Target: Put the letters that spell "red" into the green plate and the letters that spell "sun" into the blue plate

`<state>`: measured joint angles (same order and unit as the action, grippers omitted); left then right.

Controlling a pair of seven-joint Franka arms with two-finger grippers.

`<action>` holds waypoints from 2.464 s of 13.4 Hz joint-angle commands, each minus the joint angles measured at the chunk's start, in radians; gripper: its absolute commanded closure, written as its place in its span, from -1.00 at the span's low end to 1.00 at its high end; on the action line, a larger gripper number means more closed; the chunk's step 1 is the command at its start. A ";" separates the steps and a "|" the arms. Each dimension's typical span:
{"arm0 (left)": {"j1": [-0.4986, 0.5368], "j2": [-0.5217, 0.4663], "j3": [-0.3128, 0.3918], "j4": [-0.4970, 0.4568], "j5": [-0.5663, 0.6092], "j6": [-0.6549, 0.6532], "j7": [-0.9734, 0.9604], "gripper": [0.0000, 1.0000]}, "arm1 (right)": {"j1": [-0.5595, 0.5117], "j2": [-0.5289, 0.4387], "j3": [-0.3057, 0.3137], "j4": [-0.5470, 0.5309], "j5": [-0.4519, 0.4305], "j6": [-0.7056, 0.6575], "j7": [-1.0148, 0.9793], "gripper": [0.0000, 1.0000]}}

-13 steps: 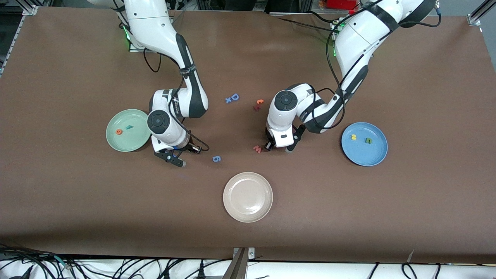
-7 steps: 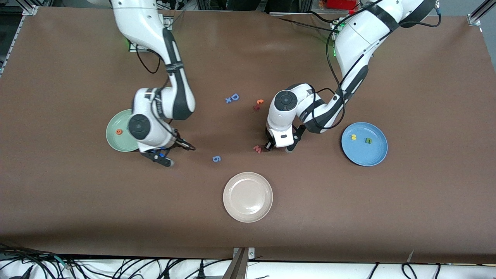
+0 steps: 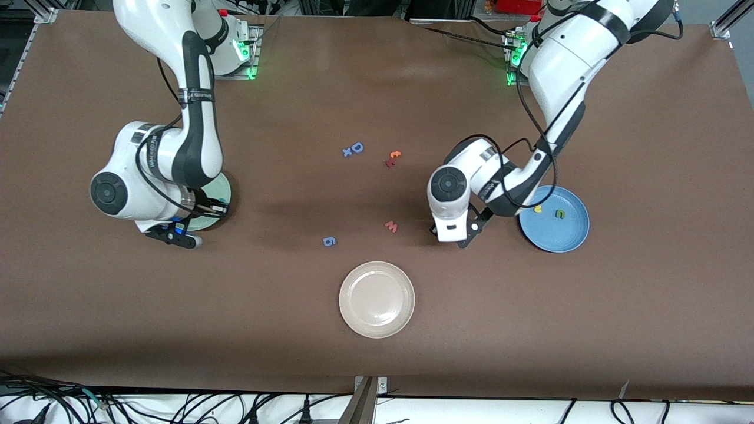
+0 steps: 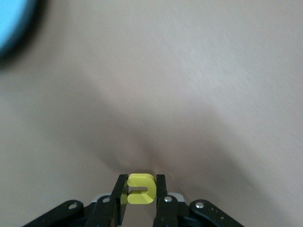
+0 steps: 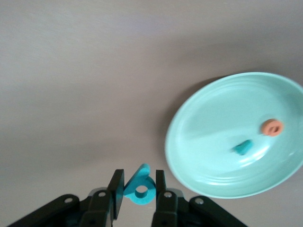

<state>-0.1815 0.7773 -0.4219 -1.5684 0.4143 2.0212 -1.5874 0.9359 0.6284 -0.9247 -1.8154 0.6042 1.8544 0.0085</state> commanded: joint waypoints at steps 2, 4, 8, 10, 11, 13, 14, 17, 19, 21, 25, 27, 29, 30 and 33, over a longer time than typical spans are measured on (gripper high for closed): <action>0.066 -0.018 -0.008 0.068 -0.041 -0.200 0.211 0.54 | 0.014 0.020 -0.020 -0.097 0.000 0.052 -0.079 0.82; 0.115 -0.030 -0.005 0.073 -0.037 -0.277 0.338 0.52 | 0.014 0.048 -0.016 -0.143 0.002 0.124 -0.117 0.82; 0.241 -0.052 -0.005 0.073 -0.032 -0.374 0.588 0.51 | 0.012 0.090 -0.011 -0.157 0.012 0.180 -0.140 0.60; 0.281 -0.052 -0.002 0.073 -0.026 -0.406 0.682 0.51 | 0.017 0.083 -0.007 -0.154 0.016 0.171 -0.125 -0.62; 0.301 -0.052 0.003 0.073 -0.025 -0.415 0.725 0.51 | 0.023 0.076 -0.008 -0.150 0.016 0.166 -0.124 -0.88; 0.327 -0.046 0.008 0.071 -0.023 -0.418 0.774 0.47 | 0.023 0.045 -0.048 -0.099 0.016 0.084 -0.127 -0.97; 0.338 -0.037 0.008 0.071 -0.023 -0.415 0.791 0.05 | 0.024 0.045 -0.092 -0.043 0.014 -0.013 -0.127 -0.96; 0.347 -0.020 0.009 0.071 -0.018 -0.401 0.810 -1.00 | 0.029 0.045 -0.199 0.146 0.016 -0.248 -0.124 -0.97; 0.347 -0.023 0.009 0.073 -0.009 -0.401 0.810 -1.00 | 0.029 0.045 -0.258 0.252 0.031 -0.361 -0.125 -0.97; 0.352 -0.026 0.008 0.073 0.020 -0.401 0.811 -1.00 | 0.023 0.045 -0.308 0.350 0.057 -0.455 -0.090 -0.97; 0.382 -0.036 0.005 0.073 0.020 -0.403 0.814 -1.00 | 0.015 0.045 -0.368 0.474 0.062 -0.576 -0.067 -0.97; 0.392 -0.049 0.003 0.074 0.020 -0.407 0.842 -1.00 | -0.012 0.047 -0.376 0.524 0.062 -0.624 -0.067 -0.97; 0.407 -0.076 0.003 0.074 0.018 -0.414 0.892 -1.00 | -0.044 0.045 -0.369 0.548 0.065 -0.650 -0.067 -0.97; 0.425 -0.093 0.003 0.073 0.017 -0.415 0.926 -1.00 | -0.072 0.045 -0.361 0.559 0.086 -0.658 -0.067 -0.97; 0.444 -0.154 0.027 0.047 -0.002 -0.407 1.094 -1.00 | -0.224 0.045 -0.236 0.654 0.094 -0.718 -0.065 -0.97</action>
<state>0.2520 0.6911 -0.4083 -1.4868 0.4175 1.6215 -0.5975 0.8228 0.6593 -1.2386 -1.2646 0.6727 1.1951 -0.0704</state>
